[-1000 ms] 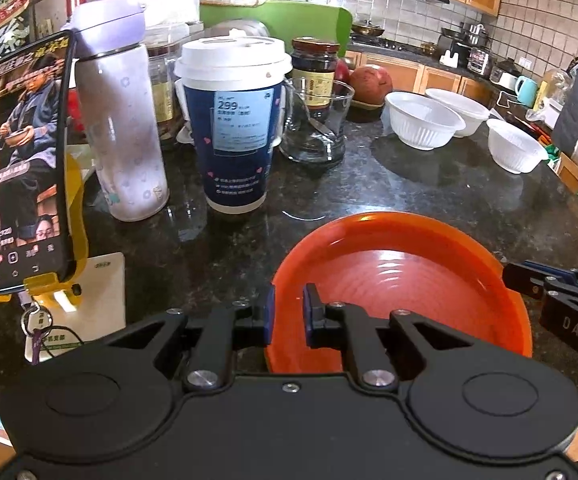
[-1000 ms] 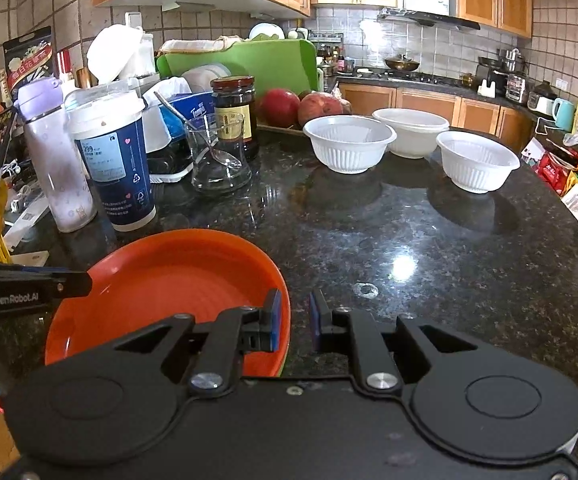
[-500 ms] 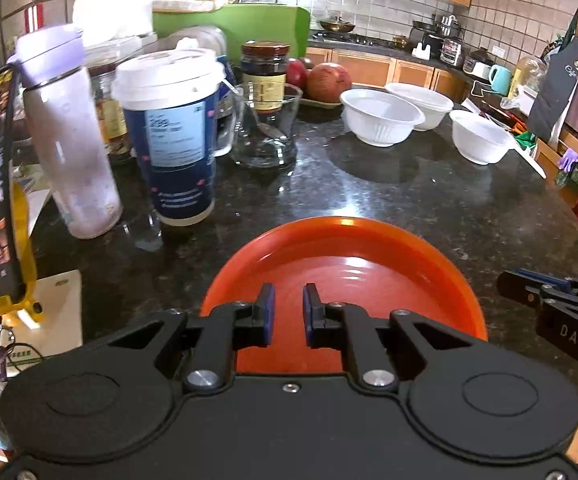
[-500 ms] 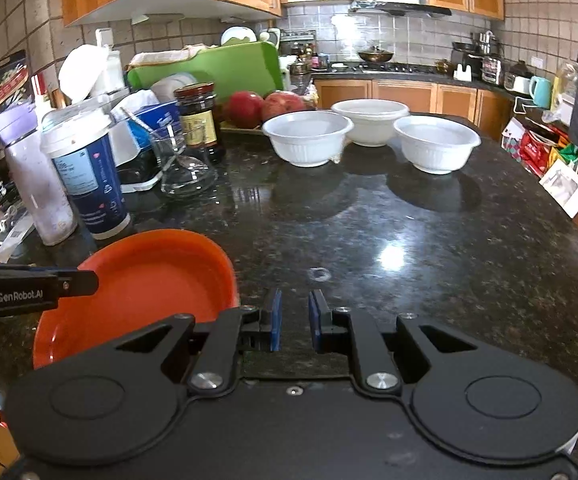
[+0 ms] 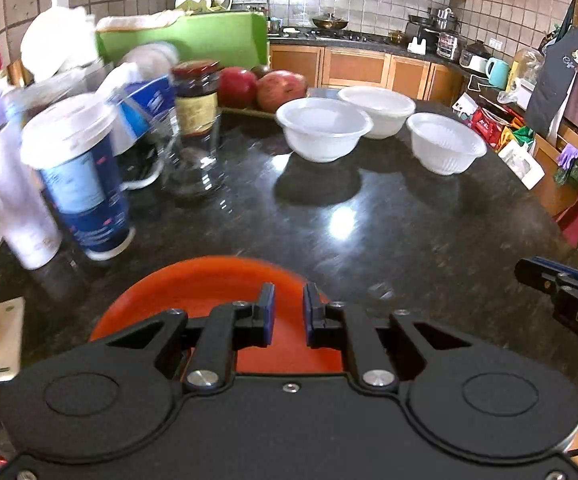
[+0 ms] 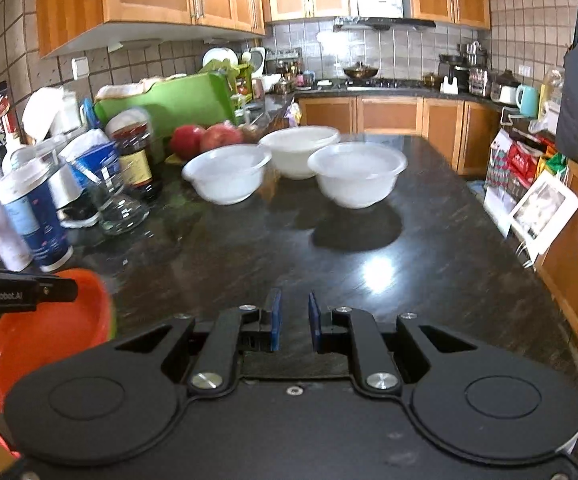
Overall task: Organize plates and bowls
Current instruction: 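Lower the orange plate onto the stack and open the left tool, then move the left tool to a white bowl rim and grasp it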
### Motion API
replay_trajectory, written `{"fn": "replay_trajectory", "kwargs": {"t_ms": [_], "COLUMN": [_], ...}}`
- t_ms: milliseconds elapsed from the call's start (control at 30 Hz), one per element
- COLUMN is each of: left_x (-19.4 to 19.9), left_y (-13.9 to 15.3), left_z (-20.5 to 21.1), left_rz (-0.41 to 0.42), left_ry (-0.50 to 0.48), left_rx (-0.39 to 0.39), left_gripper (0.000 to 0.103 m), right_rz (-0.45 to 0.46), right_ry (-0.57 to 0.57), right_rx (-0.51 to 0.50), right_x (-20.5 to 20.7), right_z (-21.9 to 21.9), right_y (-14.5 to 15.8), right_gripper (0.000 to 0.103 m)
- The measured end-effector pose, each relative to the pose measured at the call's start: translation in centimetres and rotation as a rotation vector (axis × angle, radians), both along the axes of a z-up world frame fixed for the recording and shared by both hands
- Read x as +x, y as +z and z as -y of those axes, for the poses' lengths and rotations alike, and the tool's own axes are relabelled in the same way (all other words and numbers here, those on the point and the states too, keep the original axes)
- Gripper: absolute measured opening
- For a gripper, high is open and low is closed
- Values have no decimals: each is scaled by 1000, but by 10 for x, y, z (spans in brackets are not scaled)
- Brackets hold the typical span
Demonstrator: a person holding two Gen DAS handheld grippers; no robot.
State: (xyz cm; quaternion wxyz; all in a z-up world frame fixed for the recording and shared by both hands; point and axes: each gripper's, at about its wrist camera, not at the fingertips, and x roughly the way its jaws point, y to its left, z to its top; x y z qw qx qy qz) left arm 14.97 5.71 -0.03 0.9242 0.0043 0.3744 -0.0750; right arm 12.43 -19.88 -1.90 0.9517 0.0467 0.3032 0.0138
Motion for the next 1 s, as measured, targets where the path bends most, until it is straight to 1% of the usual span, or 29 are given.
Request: {"fn": "replay_trajectory", "kwargs": {"t_ms": [200,333,500,667,867,1000], "left_x": [19,35,59,78,101,120], "left_y": [10,15,16,14,16,17], "left_z": [52,85,117,138,150,154], "left_rz": [7,20,10,5,3,-19], "left_ry": [18,19,32,74,109,115], "left_rx": [-15,-10,-17,-4,20,4], "left_gripper": [19,19,19,19,19,19], "right_rz": [48,78,96,101,73,57], "right_ry": [1,3,31,99,172,215], "right_rx": [-5,-16,-9,1,33,44], "right_x": [15,29,58,95,143,173], "right_z": [73,114,151,167,171,170], "right_y": [13,21,29,33,34,33], "right_gripper": [16,16,16,16,16,16]}}
